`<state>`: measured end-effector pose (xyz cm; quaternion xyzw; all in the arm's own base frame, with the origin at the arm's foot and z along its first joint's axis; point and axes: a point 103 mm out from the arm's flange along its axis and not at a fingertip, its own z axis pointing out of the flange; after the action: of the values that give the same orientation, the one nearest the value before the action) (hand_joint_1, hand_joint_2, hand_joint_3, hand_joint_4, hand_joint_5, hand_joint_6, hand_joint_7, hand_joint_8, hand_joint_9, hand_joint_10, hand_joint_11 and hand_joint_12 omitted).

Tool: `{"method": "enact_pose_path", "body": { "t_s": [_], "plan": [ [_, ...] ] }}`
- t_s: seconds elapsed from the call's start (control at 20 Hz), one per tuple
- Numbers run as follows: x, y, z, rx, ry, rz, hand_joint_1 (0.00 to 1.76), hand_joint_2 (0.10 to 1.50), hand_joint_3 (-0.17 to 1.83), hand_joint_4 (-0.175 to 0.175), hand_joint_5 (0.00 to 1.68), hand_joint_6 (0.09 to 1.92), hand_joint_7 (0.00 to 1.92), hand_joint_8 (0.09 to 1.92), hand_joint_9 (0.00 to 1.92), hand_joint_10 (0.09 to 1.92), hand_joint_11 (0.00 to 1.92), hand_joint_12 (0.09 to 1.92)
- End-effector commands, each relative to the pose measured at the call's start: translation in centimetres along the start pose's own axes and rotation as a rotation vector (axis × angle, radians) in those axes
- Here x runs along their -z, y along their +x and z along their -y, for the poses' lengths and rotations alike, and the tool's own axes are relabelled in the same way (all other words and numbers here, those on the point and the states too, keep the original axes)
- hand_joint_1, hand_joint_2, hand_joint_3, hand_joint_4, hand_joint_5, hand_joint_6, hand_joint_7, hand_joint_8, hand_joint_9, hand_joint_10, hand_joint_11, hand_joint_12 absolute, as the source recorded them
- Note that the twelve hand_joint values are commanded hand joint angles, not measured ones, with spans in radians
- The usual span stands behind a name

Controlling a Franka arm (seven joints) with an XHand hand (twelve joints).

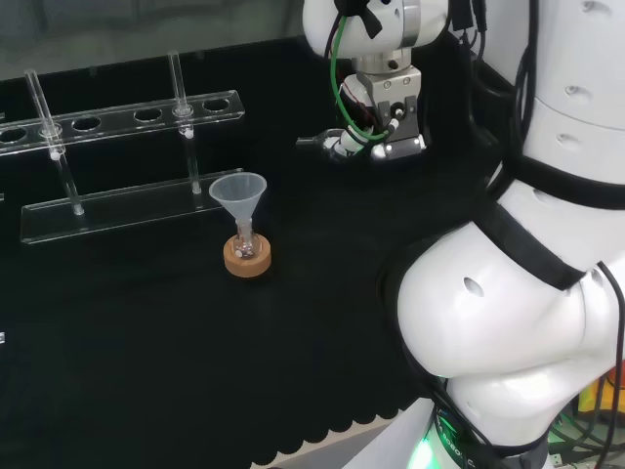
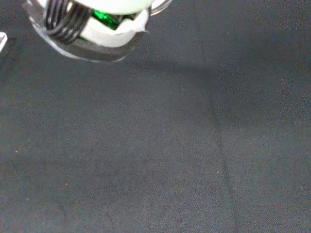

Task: Pour all the NaCl from the weighing funnel into the round-bottom flask.

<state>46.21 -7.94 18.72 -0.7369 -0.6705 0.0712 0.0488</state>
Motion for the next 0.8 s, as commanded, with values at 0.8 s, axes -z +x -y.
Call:
{"method": "enact_pose_path", "body": {
  "t_s": [0.8],
  "plan": [
    [4.1, 1.0, 6.1, 0.028, -0.044, -0.021, 1.1, 0.67, 0.72, 0.175, 1.18, 0.86, 0.74, 0.6, 1.06, 0.36, 0.81, 1.09]
  ]
}}
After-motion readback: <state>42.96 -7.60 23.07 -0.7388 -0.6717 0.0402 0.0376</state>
